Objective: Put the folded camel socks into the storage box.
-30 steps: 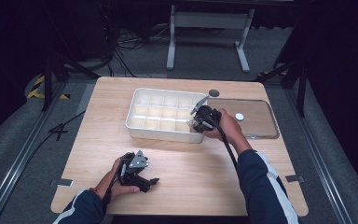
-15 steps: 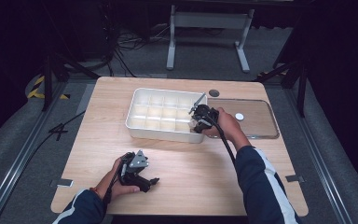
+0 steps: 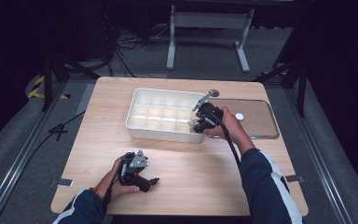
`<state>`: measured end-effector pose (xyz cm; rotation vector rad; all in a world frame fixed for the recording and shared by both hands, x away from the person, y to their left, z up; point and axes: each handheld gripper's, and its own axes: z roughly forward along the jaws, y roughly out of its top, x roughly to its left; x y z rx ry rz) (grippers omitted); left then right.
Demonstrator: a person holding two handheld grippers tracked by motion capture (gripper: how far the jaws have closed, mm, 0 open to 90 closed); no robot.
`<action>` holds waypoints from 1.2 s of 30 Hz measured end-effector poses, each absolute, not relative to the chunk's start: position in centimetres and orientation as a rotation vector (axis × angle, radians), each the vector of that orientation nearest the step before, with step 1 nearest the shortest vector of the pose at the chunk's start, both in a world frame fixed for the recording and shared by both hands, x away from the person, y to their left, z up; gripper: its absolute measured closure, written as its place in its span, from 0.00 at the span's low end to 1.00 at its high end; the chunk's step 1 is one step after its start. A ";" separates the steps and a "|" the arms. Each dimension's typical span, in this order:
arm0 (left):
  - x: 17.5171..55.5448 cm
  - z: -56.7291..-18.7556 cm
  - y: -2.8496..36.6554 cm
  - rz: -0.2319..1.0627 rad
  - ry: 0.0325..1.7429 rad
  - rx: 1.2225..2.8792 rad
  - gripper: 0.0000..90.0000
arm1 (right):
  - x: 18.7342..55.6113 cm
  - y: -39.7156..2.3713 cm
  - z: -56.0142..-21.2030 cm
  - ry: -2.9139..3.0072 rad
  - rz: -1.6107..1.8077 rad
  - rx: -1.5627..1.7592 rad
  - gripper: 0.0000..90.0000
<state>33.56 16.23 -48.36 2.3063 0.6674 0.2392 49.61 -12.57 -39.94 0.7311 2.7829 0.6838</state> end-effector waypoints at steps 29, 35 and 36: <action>33.5 -48.4 16.2 0.241 0.667 2.307 0.11 | 49.7 -11.7 -40.6 2.786 0.634 0.762 0.93; 33.5 -48.4 16.3 0.242 0.666 2.305 0.12 | 50.3 -12.0 -41.1 2.835 0.633 0.813 0.93; 33.5 -48.4 16.3 0.242 0.665 2.306 0.12 | 50.4 -12.0 -41.2 2.840 0.631 0.822 0.93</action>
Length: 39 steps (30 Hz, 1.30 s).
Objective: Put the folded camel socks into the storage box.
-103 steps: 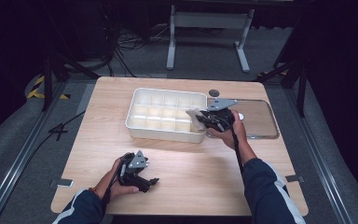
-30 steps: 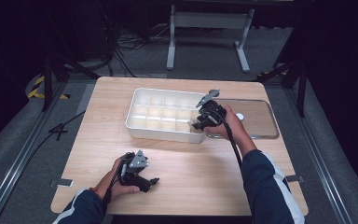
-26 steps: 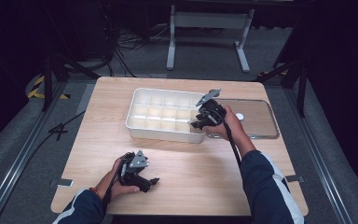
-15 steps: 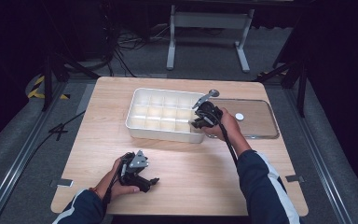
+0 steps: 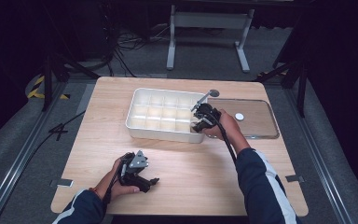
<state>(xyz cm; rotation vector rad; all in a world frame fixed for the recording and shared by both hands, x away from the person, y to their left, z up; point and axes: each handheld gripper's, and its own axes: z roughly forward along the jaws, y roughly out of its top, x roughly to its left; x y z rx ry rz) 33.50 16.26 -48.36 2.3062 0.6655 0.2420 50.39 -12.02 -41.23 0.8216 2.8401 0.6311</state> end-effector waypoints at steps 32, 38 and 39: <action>33.5 -48.4 16.3 0.244 0.666 2.306 0.12 | 50.4 -12.7 -40.9 2.851 0.704 0.836 0.85; 33.5 -48.3 16.3 0.243 0.667 2.308 0.12 | 49.2 -13.0 -39.4 2.778 0.755 0.807 0.79; 33.5 -48.3 16.3 0.244 0.667 2.308 0.12 | 48.9 -13.1 -39.0 2.761 0.783 0.803 0.77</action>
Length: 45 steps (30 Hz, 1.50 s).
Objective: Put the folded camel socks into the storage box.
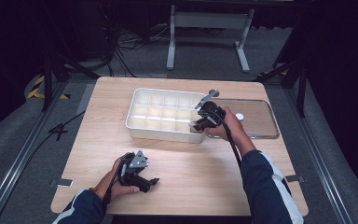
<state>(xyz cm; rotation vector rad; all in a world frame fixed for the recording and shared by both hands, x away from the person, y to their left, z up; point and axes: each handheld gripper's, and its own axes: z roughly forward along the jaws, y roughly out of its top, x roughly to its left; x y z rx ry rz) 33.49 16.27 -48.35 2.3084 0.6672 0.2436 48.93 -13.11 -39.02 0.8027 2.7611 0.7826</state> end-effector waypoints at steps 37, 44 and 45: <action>33.3 -48.4 16.4 0.253 0.692 2.303 0.12 | 38.5 -22.8 -37.4 2.530 0.833 0.661 0.49; 33.3 -48.4 16.3 0.253 0.694 2.301 0.12 | 37.0 -24.3 -39.2 2.530 0.774 0.674 0.43; 33.3 -48.4 16.3 0.253 0.694 2.301 0.12 | 36.9 -24.6 -39.5 2.531 0.770 0.679 0.43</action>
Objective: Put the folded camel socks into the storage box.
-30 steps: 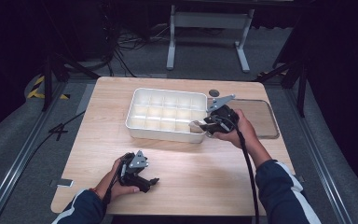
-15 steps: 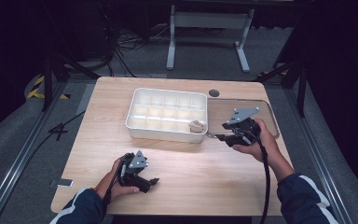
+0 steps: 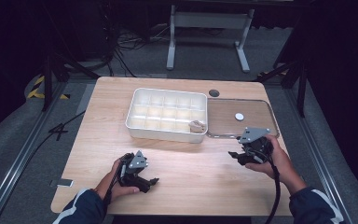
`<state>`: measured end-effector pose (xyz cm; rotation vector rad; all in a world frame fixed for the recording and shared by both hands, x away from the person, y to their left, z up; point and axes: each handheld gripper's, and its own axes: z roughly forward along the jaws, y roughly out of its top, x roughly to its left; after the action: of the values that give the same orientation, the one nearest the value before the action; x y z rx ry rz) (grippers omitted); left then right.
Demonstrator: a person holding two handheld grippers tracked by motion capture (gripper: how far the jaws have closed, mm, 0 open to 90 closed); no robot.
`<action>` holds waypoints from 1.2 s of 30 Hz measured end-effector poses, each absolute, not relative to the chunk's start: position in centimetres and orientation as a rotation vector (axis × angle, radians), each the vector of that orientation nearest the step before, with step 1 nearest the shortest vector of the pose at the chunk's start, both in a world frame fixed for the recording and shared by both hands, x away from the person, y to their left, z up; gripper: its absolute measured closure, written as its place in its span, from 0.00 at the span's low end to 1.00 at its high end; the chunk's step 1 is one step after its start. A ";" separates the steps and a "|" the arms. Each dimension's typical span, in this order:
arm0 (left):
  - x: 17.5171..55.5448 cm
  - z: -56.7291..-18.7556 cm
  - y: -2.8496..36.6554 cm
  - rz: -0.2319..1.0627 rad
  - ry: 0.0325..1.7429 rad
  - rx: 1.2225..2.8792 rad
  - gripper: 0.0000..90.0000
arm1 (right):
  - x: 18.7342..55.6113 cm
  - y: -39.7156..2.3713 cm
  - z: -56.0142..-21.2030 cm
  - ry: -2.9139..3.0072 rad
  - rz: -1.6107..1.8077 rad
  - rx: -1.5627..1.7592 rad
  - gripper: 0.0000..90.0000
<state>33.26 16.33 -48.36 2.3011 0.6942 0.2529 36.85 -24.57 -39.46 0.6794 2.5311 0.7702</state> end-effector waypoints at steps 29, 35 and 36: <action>33.3 -48.4 16.3 0.253 0.690 2.303 0.12 | 32.7 -32.6 -48.0 2.440 0.992 1.008 0.29; 33.3 -48.4 16.3 0.253 0.691 2.303 0.12 | 32.3 -33.2 -48.7 2.379 1.064 1.060 0.24; 33.3 -48.4 16.3 0.252 0.692 2.302 0.12 | 32.3 -33.2 -48.7 2.380 1.064 1.060 0.24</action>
<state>33.28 16.34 -48.36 2.3023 0.6924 0.2518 32.26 -33.19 -48.66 1.0602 2.3802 1.0644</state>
